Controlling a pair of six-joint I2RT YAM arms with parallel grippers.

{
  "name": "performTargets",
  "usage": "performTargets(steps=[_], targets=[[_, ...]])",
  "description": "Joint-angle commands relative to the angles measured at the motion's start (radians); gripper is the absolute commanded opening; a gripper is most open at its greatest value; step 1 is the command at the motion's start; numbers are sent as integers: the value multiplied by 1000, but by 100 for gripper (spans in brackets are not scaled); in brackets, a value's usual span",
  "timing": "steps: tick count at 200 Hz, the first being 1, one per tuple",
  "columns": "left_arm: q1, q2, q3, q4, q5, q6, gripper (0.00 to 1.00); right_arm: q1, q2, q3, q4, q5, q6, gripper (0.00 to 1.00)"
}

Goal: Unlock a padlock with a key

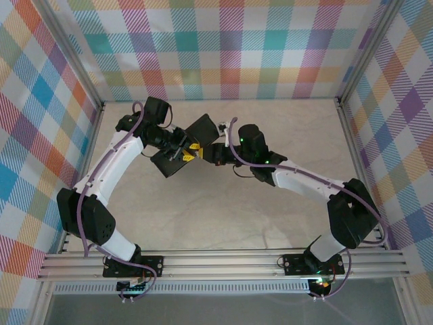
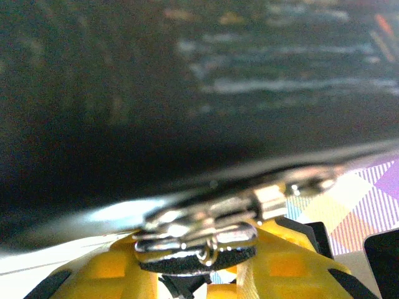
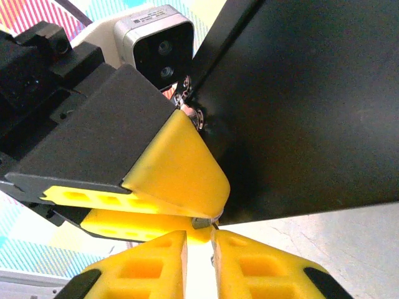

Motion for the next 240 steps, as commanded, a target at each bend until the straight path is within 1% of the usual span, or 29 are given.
performTargets(steps=[1, 22, 79, 113, 128, 169, 199, 240], targets=[[-3, -26, 3, 60, 42, 23, 0, -1, 18, -11, 76, -12, 81, 21], [-3, -29, -3, 69, 45, 19, 0, -1, 20, -20, 96, -6, 108, 22], [0, -32, -5, 52, 47, 36, 0, -1, -50, -72, 46, 70, 94, 25], [0, -40, -18, 66, 47, 29, 0, 2, -59, -101, 65, 70, 121, 25], [0, -41, -20, 72, 48, 23, 0, 9, -55, -114, 108, 67, 139, 25], [1, -52, -29, 75, 49, 21, 0, 28, -24, -103, 163, 65, 177, 24], [0, -59, -39, 82, 52, 18, 0, 42, -5, -95, 175, 59, 195, 24], [1, -53, -32, 88, 53, 17, 0, 45, -18, -97, 143, 65, 183, 25]])
